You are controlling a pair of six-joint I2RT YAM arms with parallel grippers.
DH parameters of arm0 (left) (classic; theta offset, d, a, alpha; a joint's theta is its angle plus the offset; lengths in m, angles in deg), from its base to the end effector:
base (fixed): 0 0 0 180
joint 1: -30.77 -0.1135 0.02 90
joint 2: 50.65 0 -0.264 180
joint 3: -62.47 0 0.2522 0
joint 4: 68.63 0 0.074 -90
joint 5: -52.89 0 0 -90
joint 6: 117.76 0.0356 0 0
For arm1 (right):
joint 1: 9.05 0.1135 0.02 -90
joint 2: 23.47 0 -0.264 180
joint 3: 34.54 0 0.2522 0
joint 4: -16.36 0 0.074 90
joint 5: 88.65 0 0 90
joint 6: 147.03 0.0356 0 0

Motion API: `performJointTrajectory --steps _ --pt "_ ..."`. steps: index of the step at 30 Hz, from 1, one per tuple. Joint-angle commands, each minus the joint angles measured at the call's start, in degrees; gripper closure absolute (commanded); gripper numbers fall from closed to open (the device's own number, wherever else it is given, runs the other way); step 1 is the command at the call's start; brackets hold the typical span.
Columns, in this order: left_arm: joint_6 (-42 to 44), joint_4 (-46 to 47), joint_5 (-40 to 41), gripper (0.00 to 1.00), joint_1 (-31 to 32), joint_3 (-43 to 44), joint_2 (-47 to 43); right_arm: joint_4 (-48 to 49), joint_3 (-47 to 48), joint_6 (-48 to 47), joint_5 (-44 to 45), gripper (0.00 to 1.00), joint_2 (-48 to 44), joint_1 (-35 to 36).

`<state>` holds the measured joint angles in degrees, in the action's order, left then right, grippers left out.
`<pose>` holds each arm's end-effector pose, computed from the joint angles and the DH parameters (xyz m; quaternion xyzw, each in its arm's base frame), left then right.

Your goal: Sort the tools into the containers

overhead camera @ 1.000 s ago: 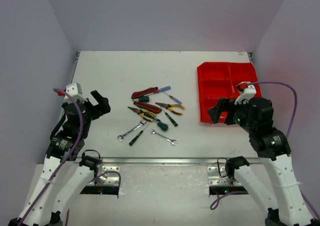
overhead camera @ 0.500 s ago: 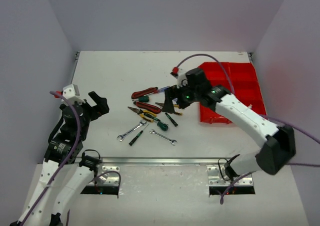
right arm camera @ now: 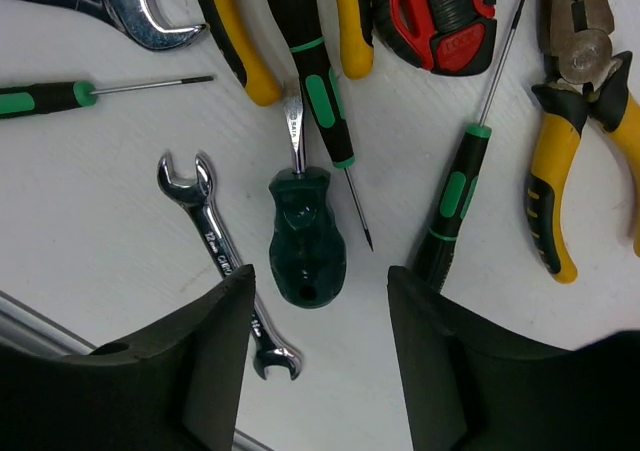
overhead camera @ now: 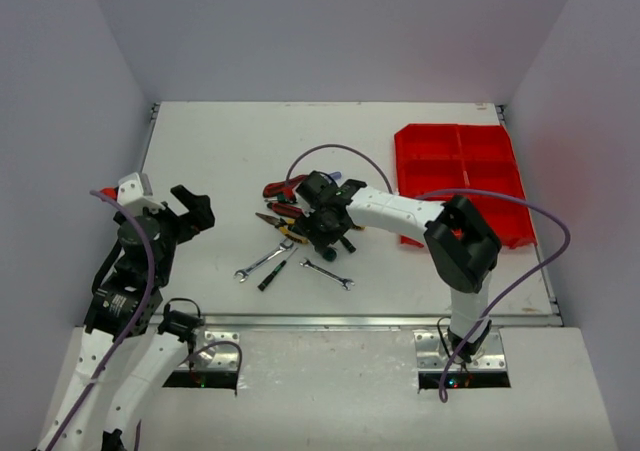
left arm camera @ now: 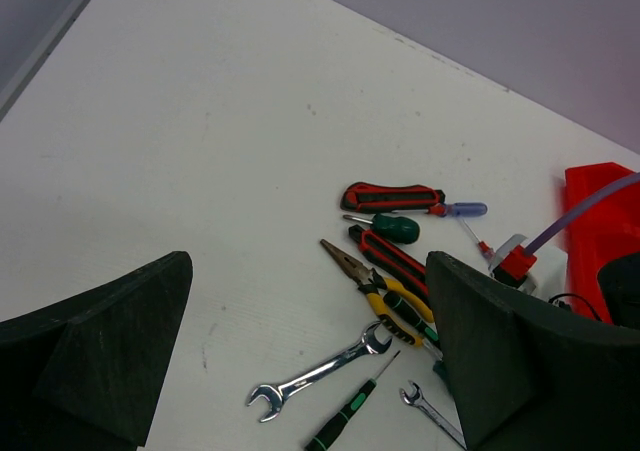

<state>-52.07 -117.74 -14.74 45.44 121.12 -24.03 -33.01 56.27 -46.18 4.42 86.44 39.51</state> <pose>0.1002 -0.0122 0.3341 -0.1812 0.7765 -0.0474 0.6016 0.2585 0.2899 0.1773 -0.3126 0.9310 0.0697 0.1752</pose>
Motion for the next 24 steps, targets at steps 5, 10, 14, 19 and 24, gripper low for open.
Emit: performJointTrajectory --steps 5,10,14,19,24 --pt "-0.3 2.4 0.5 0.0 0.6 0.1 -0.9 4.2 -1.8 -0.2 -1.8 0.52 2.4 1.4" --pt "-0.3 2.4 0.5 0.0 0.7 0.2 -1.0 4.8 -1.0 -0.3 -1.2 0.59 4.4 1.8" --pt "-0.3 2.4 0.5 0.0 0.7 0.1 -1.2 4.3 -0.8 -0.2 -0.3 0.7 3.7 1.8" --pt "-0.2 2.4 0.4 0.0 0.7 0.1 -1.2 2.4 -1.7 0.2 0.7 0.93 -3.1 1.9" --pt "-0.2 2.5 0.2 0.0 0.8 0.2 -1.6 2.2 -5.0 0.5 4.9 0.94 -16.8 1.2"
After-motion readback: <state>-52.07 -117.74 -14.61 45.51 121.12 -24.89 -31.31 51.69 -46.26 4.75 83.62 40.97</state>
